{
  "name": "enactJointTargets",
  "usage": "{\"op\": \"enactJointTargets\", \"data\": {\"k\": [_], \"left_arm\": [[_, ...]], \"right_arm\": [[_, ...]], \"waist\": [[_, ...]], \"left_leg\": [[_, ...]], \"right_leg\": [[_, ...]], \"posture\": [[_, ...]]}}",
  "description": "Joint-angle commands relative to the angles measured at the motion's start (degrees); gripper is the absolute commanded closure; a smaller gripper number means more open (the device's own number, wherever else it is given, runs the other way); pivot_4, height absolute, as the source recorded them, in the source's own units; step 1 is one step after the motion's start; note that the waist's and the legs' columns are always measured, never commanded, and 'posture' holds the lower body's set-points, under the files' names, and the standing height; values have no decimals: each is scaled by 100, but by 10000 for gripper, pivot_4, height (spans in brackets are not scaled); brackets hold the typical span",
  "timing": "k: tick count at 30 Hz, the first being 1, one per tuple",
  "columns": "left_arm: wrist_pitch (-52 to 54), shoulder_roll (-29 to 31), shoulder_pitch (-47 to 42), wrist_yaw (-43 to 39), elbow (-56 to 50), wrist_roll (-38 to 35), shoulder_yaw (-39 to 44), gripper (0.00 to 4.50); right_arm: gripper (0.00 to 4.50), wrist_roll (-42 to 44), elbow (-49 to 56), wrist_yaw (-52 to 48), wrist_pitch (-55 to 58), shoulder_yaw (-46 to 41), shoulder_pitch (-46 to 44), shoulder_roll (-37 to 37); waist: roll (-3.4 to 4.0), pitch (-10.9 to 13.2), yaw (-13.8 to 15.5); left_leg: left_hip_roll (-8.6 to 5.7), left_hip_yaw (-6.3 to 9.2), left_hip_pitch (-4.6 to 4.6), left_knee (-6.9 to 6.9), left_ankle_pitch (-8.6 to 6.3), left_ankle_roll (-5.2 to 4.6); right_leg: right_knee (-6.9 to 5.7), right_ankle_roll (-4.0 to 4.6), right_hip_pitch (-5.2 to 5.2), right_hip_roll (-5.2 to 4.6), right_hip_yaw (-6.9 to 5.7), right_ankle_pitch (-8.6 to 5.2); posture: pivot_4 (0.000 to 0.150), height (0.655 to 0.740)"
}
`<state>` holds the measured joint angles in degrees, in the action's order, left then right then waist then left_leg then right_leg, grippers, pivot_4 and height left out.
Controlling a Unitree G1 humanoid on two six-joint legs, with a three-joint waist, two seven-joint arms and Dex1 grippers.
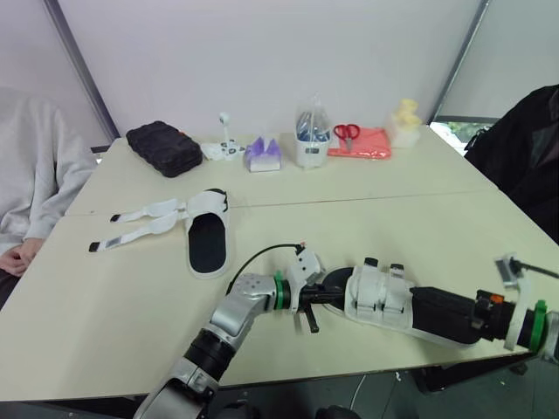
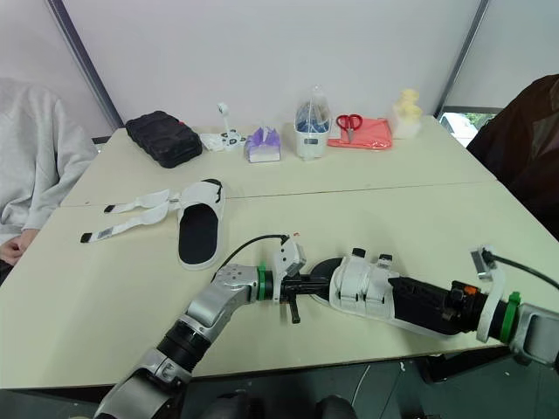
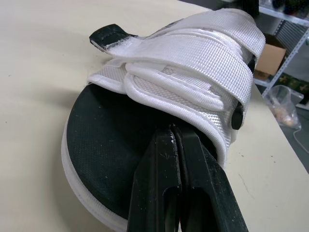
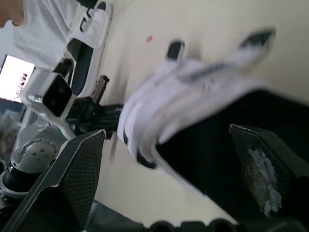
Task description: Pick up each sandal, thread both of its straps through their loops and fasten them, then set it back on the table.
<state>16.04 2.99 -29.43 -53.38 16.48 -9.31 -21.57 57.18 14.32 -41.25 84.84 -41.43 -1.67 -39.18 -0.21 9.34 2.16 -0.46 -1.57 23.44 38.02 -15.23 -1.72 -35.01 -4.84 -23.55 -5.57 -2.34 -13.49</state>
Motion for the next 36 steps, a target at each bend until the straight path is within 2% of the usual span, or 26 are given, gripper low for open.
{"op": "enactJointTargets", "data": {"k": [1, 17, 20, 21, 27, 28, 31, 34, 36], "left_arm": [[60, -49, 41, 49, -258, -43, -14, 45000], [1301, 890, 1027, 693, -2722, -720, 807, 45000], [1338, 994, 1108, 798, -2802, -731, 839, 45000], [1321, 1013, 1111, 840, -2787, -728, 857, 45000], [1314, 1064, 1097, 937, -2815, -787, 882, 45000], [1336, 1086, 1110, 956, -2858, -805, 907, 45000], [1387, 1148, 1145, 1019, -2948, -876, 972, 45000], [1404, 1143, 1189, 1137, -2954, -951, 1076, 45000], [1304, 1103, 1157, 1231, -2861, -894, 1097, 45000]], "right_arm": [[561, 192, -11, 110, -29, 113, -117, 57], [561, 309, -848, 254, -304, 938, -990, 336], [8149, 280, -982, 278, -296, 1143, -1054, 372], [12329, 274, -1070, 346, -322, 1134, -1120, 428], [42866, 529, -1104, 698, -328, 902, -1302, 691], [44387, 653, -1033, 889, -404, 749, -1345, 847], [44387, 893, -876, 1456, -791, 356, -1536, 1233], [44387, 474, -891, 2566, -2153, -96, -2174, 1752], [44387, -126, -1059, 3106, -3148, -98, -2562, 1932]], "waist": [[0, 0, -3], [2, 1, 4], [2, 1, -1], [2, 1, -1], [4, 1, -3], [3, 1, -2], [6, 3, -3], [30, 14, -37], [34, 17, -46]], "left_leg": [[0, 0, 0, 0, 0, 0], [2, 1, 0, 1, 0, 0], [2, 0, 0, 1, 0, 0], [2, 0, 0, 1, 0, 0], [3, 0, 0, 0, 0, 0], [3, 0, 0, 0, 0, 0], [4, 1, 1, -2, 0, 0], [4, -5, 6, -3, 0, 0], [3, -10, 5, -2, 0, 1]], "right_leg": [[0, 0, 0, 1, 0, 0], [-2, 2, 0, -2, 3, -1], [0, 2, -1, -2, 4, -1], [0, 2, -2, -2, 4, -1], [-1, 2, -2, -2, 5, 0], [-1, 2, -2, -2, 5, 0], [-1, 2, -5, -3, 6, 0], [-2, 2, -13, -4, 14, 1], [-4, 1, -15, -4, 18, 2]], "posture": [[1500, 7400], [1500, 7400], [1500, 7400], [1500, 7400], [1500, 7400], [1500, 7400], [1500, 7400], [1500, 7400], [1500, 7400]]}}
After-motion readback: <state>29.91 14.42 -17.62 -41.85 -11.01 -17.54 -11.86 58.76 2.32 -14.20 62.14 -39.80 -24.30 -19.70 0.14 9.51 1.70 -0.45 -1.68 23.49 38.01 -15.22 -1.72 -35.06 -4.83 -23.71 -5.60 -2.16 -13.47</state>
